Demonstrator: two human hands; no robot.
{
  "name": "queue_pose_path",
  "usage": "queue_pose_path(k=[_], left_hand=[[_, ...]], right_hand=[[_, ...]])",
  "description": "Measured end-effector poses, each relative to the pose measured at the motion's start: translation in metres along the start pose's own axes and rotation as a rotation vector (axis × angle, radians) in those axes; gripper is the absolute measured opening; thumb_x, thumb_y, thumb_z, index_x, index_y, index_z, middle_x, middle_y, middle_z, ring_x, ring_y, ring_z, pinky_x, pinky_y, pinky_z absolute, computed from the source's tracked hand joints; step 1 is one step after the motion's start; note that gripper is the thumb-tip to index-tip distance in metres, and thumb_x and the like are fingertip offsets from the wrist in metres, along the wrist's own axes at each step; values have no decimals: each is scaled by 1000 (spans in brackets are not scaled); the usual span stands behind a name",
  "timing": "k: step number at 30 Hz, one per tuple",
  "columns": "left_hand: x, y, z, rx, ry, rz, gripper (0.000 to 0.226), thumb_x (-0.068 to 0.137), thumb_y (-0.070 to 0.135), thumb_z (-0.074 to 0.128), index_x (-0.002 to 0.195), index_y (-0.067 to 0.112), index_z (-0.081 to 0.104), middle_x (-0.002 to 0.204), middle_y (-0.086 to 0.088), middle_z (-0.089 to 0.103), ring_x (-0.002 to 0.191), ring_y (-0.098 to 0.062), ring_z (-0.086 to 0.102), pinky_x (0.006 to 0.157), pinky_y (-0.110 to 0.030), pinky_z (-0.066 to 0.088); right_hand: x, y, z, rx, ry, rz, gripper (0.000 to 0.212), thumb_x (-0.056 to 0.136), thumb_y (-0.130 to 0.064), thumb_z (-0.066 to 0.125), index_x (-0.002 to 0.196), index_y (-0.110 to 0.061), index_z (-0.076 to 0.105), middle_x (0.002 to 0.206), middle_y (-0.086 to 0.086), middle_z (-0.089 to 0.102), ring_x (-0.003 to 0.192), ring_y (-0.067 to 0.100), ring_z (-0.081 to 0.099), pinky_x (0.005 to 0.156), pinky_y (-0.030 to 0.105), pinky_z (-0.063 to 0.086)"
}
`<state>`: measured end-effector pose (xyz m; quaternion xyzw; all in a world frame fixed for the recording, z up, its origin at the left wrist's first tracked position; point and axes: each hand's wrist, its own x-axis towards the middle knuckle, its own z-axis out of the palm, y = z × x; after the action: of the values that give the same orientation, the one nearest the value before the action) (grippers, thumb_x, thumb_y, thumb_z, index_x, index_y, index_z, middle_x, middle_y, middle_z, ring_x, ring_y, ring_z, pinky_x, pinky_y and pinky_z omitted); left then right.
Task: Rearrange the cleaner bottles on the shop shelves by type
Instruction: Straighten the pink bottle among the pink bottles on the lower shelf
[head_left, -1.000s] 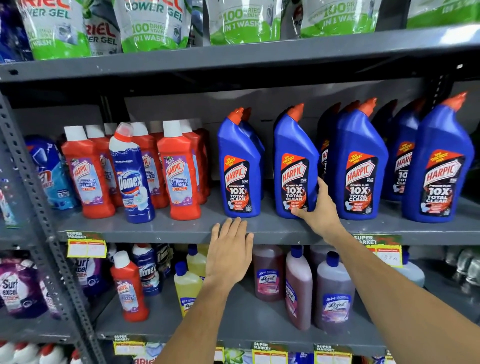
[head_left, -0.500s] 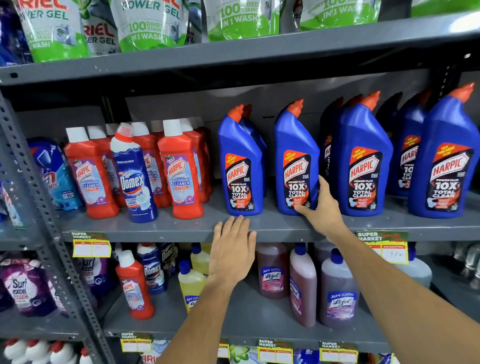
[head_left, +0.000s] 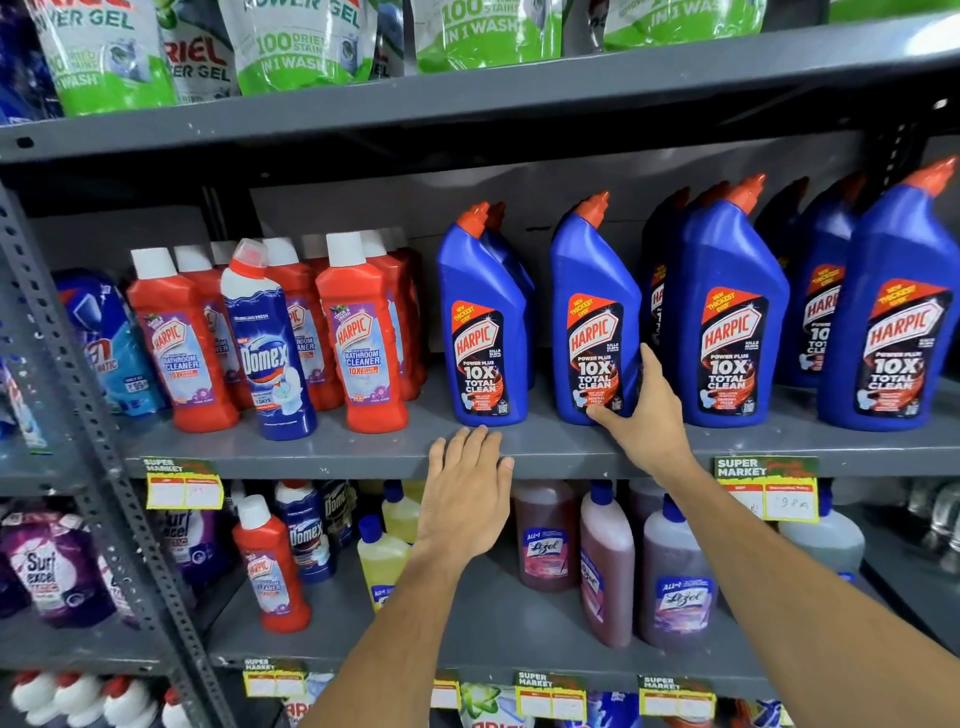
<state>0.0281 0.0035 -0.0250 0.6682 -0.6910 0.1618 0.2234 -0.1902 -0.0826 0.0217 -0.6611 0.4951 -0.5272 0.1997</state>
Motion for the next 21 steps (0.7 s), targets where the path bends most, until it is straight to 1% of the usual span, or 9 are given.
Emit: queue_pose_path(k=[3, 4, 7, 8, 11, 14, 17, 19, 21], left_hand=[[-1, 0, -1, -19, 28, 5, 55, 104, 42, 19, 148, 17, 40, 155, -2, 42, 145, -21, 30, 122, -44, 15], [-3, 0, 0, -32, 46, 5, 57, 103, 44, 17, 148, 17, 40, 156, -2, 41, 146, -20, 29, 123, -44, 13], [-17, 2, 10, -73, 131, 24, 61, 104, 47, 14, 153, 16, 31, 163, -4, 27, 153, -21, 12, 125, -44, 6], [-25, 1, 16, -75, 155, 33, 59, 105, 46, 16, 155, 16, 26, 165, -4, 20, 154, -21, 6, 125, -44, 5], [-55, -3, 44, -77, 154, 53, 60, 105, 42, 24, 157, 15, 15, 167, -7, 7, 154, -24, 1, 124, -44, 6], [-86, -12, 75, -63, 54, 60, 63, 103, 41, 29, 158, 15, 12, 168, -6, 3, 154, -25, 2, 123, -45, 10], [-109, -23, 106, -58, -80, 26, 65, 101, 42, 31, 157, 14, 14, 167, -6, 6, 154, -23, 3, 122, -44, 11], [-121, -32, 127, -48, -186, 6, 66, 101, 47, 24, 158, 15, 9, 166, -4, -1, 154, -22, -1, 125, -43, 7], [-130, -41, 149, -38, -291, 5, 69, 101, 52, 15, 158, 15, 3, 165, -3, -7, 153, -23, -7, 125, -42, 0]], right_hand=[[-7, -5, 1, 14, 30, -61, 111, 72, -26, 91, 158, -18, 22, 153, 6, 43, 142, 22, 42, 116, 44, 39], [-11, -7, 3, 29, 42, -81, 111, 71, -29, 92, 158, -18, 23, 155, 5, 41, 143, 19, 40, 117, 38, 38], [-34, -11, 8, 82, 107, -171, 106, 75, -34, 89, 158, -21, 24, 156, 0, 36, 139, 1, 34, 108, 3, 26], [-45, -11, 11, 81, 134, -216, 101, 77, -35, 87, 157, -21, 26, 155, -1, 36, 138, -3, 33, 105, -1, 25], [-81, -4, 22, 38, 212, -332, 84, 83, -35, 82, 151, -19, 36, 149, 2, 40, 139, 0, 36, 110, 7, 27], [-115, 11, 37, -18, 248, -354, 70, 83, -33, 82, 141, -18, 45, 140, 5, 44, 134, -3, 36, 109, 11, 30], [-142, 41, 53, -61, 221, -284, 64, 80, -25, 84, 134, -17, 49, 133, 6, 48, 129, -4, 37, 110, 16, 33], [-153, 63, 63, -73, 189, -192, 67, 79, -18, 85, 136, -14, 49, 134, 8, 49, 128, -2, 37, 112, 17, 32], [-159, 84, 72, -89, 152, -95, 74, 80, -15, 84, 142, -9, 45, 140, 11, 47, 130, -2, 34, 113, 11, 26]])
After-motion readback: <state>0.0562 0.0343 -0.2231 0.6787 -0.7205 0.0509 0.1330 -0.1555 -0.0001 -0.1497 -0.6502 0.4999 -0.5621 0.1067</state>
